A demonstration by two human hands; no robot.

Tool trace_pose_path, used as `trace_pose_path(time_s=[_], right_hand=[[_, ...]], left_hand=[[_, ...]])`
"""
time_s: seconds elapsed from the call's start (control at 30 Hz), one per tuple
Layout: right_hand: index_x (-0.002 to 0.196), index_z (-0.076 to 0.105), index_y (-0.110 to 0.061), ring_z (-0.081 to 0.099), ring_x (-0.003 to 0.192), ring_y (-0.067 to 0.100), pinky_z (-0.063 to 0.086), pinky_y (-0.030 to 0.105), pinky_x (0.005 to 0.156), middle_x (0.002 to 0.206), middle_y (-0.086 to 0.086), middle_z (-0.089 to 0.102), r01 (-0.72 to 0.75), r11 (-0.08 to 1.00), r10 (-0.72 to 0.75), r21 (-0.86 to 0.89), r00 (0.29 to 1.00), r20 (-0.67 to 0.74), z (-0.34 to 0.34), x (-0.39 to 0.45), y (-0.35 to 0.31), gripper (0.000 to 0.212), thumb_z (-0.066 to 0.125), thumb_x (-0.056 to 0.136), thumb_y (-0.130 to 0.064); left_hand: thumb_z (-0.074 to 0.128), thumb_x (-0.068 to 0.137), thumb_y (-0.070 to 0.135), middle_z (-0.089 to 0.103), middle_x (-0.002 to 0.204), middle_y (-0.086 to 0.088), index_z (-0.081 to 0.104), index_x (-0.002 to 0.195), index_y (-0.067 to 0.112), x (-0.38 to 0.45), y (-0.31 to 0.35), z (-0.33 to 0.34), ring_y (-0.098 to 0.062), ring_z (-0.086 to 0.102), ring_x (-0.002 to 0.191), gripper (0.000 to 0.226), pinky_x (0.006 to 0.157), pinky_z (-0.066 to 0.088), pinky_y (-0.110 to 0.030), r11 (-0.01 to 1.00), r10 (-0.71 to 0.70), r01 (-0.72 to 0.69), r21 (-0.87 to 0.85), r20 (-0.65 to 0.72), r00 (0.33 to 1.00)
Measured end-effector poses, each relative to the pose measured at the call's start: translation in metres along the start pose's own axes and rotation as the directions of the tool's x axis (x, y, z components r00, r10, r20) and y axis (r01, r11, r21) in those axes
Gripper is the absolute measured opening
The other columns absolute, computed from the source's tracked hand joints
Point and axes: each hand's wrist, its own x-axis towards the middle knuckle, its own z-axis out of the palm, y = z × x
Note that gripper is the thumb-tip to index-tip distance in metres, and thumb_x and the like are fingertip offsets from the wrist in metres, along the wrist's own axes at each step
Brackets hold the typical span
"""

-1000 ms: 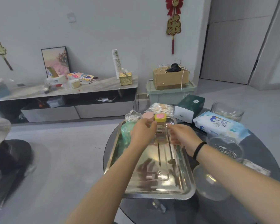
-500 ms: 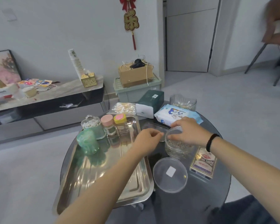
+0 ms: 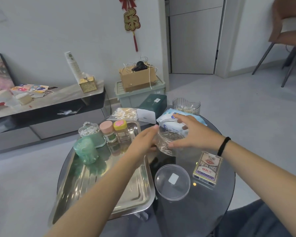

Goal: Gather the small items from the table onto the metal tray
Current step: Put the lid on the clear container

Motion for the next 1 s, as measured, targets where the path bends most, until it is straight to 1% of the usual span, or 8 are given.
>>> trace_pose_path(time_s=[0.07,0.13,0.23,0.3,0.4,0.5,0.7,1.0], right_hand=[[0.143,0.022,-0.031,0.039,0.12,0.007,0.034,0.022,0.093,0.147,-0.004,0.031,0.045,0.997,-0.048,0.069,0.998,0.045,0.006,-0.001,-0.007,0.108,0.081,0.055,-0.05],[0.142,0.021,-0.033,0.039,0.119,0.005,0.033,0.021,0.092,0.146,-0.008,0.032,0.074,0.993,-0.08,0.091,0.995,0.064,0.013,-0.001,-0.013,0.112,0.077,0.049,-0.059],[0.142,0.025,-0.029,0.04,0.108,-0.017,0.034,0.006,0.087,0.134,-0.025,0.038,0.134,0.984,-0.144,0.121,0.986,0.078,0.022,0.0,-0.02,0.108,0.075,0.051,-0.059],[0.141,0.028,-0.024,0.041,0.098,-0.027,0.031,-0.005,0.079,0.121,-0.03,0.04,0.145,0.984,-0.156,0.105,0.982,0.105,0.027,0.0,-0.018,0.101,0.079,0.058,-0.049],[0.14,0.029,-0.02,0.046,0.116,0.003,0.035,0.016,0.097,0.134,-0.006,0.045,0.063,0.991,-0.036,-0.115,0.974,0.226,0.033,-0.003,-0.012,0.098,0.077,0.061,-0.052],[0.138,0.03,-0.018,0.042,0.123,0.019,0.036,0.027,0.101,0.138,0.003,0.042,0.074,0.938,0.085,-0.34,0.899,0.43,0.045,-0.011,-0.007,0.098,0.075,0.061,-0.058],[0.141,0.027,-0.025,0.027,0.126,0.02,0.034,0.035,0.106,0.133,0.002,0.033,0.177,0.875,0.123,-0.451,0.82,0.559,0.061,-0.019,-0.006,0.106,0.08,0.054,-0.056],[0.145,0.02,-0.024,0.03,0.122,0.019,0.038,0.035,0.102,0.129,0.001,0.034,0.213,0.843,0.072,-0.493,0.865,0.497,0.062,-0.025,0.003,0.107,0.077,0.059,-0.053]], left_hand=[[0.053,0.089,0.048,0.075,0.098,-0.002,0.061,0.113,0.024,-0.004,0.002,-0.013,-0.021,0.071,0.094,0.035,0.075,0.058,-0.032,0.983,-0.058,0.078,-0.166,0.118,0.991],[0.059,0.088,0.042,0.073,0.106,-0.009,0.061,0.117,0.022,-0.006,0.0,-0.026,-0.025,0.07,0.097,0.035,0.075,0.058,-0.035,0.965,-0.074,0.107,-0.241,0.143,0.987],[0.062,0.087,0.034,0.061,0.12,-0.02,0.057,0.121,0.015,-0.008,-0.004,-0.043,-0.031,0.063,0.102,0.039,0.086,0.054,-0.044,0.945,-0.136,0.145,-0.294,0.054,0.989],[0.062,0.086,0.029,0.059,0.114,-0.018,0.056,0.117,0.013,-0.009,-0.008,-0.054,-0.029,0.062,0.098,0.035,0.079,0.055,-0.042,0.922,-0.169,0.146,-0.36,-0.035,0.985],[0.061,0.087,0.027,0.06,0.101,-0.011,0.056,0.112,0.016,-0.012,-0.015,-0.066,-0.024,0.062,0.088,0.028,0.07,0.054,-0.037,0.918,-0.189,0.126,-0.375,-0.136,0.973],[0.062,0.084,0.026,0.06,0.107,-0.013,0.059,0.099,0.02,-0.016,-0.024,-0.071,-0.026,0.059,0.093,0.016,0.086,0.053,-0.043,0.916,-0.217,0.131,-0.379,-0.194,0.957],[0.063,0.083,0.025,0.061,0.109,-0.015,0.057,0.106,0.018,-0.02,-0.029,-0.075,-0.027,0.062,0.095,0.025,0.077,0.057,-0.041,0.899,-0.21,0.117,-0.422,-0.181,0.961],[0.063,0.084,0.026,0.058,0.119,-0.015,0.056,0.104,0.02,-0.023,-0.031,-0.073,-0.027,0.061,0.1,0.022,0.068,0.055,-0.038,0.902,-0.199,0.108,-0.418,-0.182,0.963]])
